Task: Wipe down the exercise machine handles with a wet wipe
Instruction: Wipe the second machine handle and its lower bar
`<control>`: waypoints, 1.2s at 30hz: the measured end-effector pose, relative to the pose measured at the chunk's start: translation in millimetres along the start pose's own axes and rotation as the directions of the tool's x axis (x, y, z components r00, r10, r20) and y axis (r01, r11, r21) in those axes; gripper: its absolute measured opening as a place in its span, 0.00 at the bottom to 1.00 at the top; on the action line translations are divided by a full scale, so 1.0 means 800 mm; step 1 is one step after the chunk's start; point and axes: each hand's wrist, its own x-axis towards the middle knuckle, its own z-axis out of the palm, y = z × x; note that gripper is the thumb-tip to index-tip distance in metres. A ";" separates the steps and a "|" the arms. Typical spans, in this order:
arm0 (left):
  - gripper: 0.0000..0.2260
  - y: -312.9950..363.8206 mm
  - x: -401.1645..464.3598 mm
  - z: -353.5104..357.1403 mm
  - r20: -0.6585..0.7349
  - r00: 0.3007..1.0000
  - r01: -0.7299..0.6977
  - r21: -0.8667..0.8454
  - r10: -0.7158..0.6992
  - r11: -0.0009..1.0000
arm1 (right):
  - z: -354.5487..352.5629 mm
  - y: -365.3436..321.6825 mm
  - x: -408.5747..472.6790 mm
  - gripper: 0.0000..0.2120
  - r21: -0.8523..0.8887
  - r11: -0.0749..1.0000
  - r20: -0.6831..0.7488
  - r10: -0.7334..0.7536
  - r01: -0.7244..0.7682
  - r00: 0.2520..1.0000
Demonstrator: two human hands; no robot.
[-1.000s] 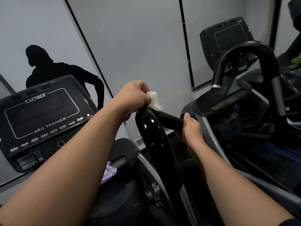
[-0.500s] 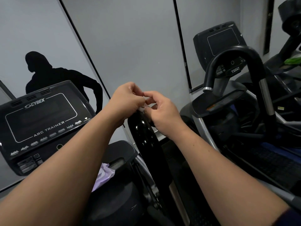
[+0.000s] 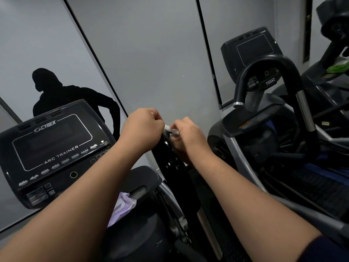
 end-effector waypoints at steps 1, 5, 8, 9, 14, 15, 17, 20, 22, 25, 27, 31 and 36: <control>0.10 0.000 -0.001 0.001 -0.003 1.000 -0.010 0.016 0.010 1.000 | -0.003 0.006 -0.003 0.07 -0.009 1.000 0.013 -0.005 0.005 1.000; 0.10 0.002 -0.004 0.003 -0.003 0.999 -0.043 0.057 0.043 0.997 | -0.013 0.038 -0.026 0.03 -0.040 0.995 -0.079 0.093 -0.096 0.993; 0.10 0.005 -0.004 0.003 -0.001 0.998 -0.056 0.093 0.056 0.994 | -0.001 0.017 -0.021 0.05 -0.011 0.998 -0.132 0.061 -0.063 0.989; 0.10 0.006 -0.004 0.003 0.002 0.998 -0.058 0.104 0.058 0.993 | 0.004 0.007 -0.017 0.07 0.006 1.000 -0.138 0.019 -0.018 0.990; 0.10 0.007 -0.006 0.002 0.001 0.998 -0.066 0.129 0.066 0.989 | 0.005 0.022 -0.031 0.03 -0.035 0.999 -0.134 -0.038 0.034 0.990; 0.10 0.007 -0.006 0.002 -0.001 0.998 -0.060 0.128 0.061 0.990 | 0.004 0.036 -0.038 0.02 -0.061 0.998 -0.158 0.007 -0.016 0.987; 0.10 0.007 -0.006 0.003 -0.009 0.999 -0.042 0.114 0.043 0.993 | 0.002 0.051 -0.048 0.03 -0.055 0.988 -0.205 0.129 -0.143 0.970; 0.09 0.006 -0.006 0.004 -0.012 0.999 -0.029 0.093 0.030 0.995 | 0.008 0.036 -0.042 0.02 -0.008 0.996 -0.225 0.085 -0.089 0.971; 0.09 0.006 -0.006 0.004 -0.015 0.999 -0.028 0.079 0.029 0.996 | 0.016 0.016 -0.031 0.03 0.003 0.999 -0.209 -0.039 0.040 0.977; 0.09 0.004 -0.007 0.004 -0.020 0.999 -0.030 0.065 0.031 0.997 | 0.019 0.015 -0.026 0.03 -0.023 0.994 -0.191 -0.110 0.108 0.975; 0.09 0.004 -0.006 0.005 -0.018 0.999 -0.027 0.059 0.028 0.998 | 0.014 0.043 -0.034 0.02 -0.049 0.997 -0.219 -0.073 0.064 0.973; 0.08 0.001 -0.002 0.008 -0.016 1.000 -0.017 0.038 0.017 0.999 | -0.001 0.086 -0.056 0.02 0.028 0.982 -0.287 0.185 -0.185 0.940; 0.08 0.001 -0.001 0.008 -0.012 1.000 -0.011 0.034 0.011 0.999 | 0.007 0.032 -0.021 0.03 -0.003 0.995 -0.289 -0.095 0.098 0.953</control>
